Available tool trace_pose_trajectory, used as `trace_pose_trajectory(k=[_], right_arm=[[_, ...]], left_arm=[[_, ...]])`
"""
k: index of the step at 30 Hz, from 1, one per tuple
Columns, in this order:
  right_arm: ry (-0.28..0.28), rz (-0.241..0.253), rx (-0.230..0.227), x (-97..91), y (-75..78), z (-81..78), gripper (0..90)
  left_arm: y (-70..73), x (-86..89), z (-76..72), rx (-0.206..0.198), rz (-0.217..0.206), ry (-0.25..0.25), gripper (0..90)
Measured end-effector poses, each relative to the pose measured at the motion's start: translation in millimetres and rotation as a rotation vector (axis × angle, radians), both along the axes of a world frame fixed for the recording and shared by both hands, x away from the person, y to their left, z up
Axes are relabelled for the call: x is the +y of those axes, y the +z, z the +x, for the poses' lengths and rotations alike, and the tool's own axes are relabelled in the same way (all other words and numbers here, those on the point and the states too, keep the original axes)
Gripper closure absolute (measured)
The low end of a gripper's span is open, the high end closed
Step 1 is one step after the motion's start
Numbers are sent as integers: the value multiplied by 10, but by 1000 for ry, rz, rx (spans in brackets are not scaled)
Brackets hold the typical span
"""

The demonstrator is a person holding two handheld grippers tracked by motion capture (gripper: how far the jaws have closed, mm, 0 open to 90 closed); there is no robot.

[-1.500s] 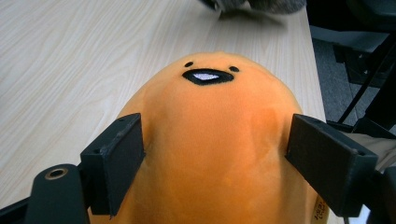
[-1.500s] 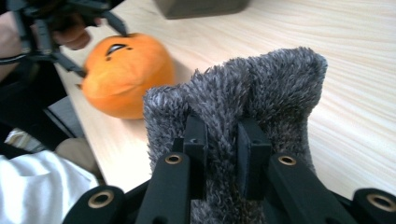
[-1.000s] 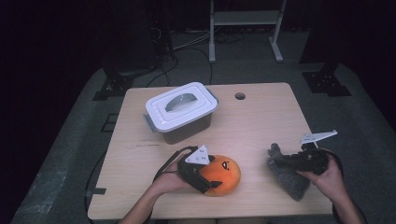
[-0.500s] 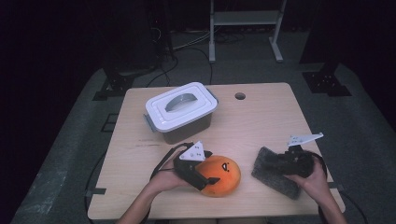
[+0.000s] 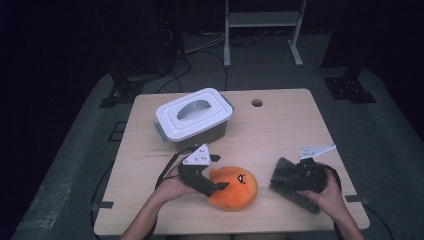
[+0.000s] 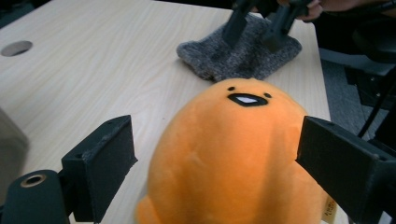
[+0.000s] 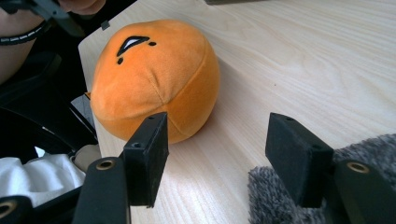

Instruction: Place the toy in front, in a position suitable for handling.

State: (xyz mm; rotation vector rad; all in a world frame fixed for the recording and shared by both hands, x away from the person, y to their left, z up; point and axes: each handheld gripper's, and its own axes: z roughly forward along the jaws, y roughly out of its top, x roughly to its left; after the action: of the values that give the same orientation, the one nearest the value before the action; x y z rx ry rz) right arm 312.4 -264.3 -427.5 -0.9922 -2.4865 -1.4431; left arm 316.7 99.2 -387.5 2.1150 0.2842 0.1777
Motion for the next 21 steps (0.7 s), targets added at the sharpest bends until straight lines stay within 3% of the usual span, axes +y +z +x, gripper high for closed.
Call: trace_pose_trajectory(k=[9,21], right_arm=[[13,-2,4,26,-33,-16,378],[20,-1,8,29,-39,-27,376]], left_arm=[[55,95,37,-37,-21,17,106],[134,313,117,-55,-64,69,105]])
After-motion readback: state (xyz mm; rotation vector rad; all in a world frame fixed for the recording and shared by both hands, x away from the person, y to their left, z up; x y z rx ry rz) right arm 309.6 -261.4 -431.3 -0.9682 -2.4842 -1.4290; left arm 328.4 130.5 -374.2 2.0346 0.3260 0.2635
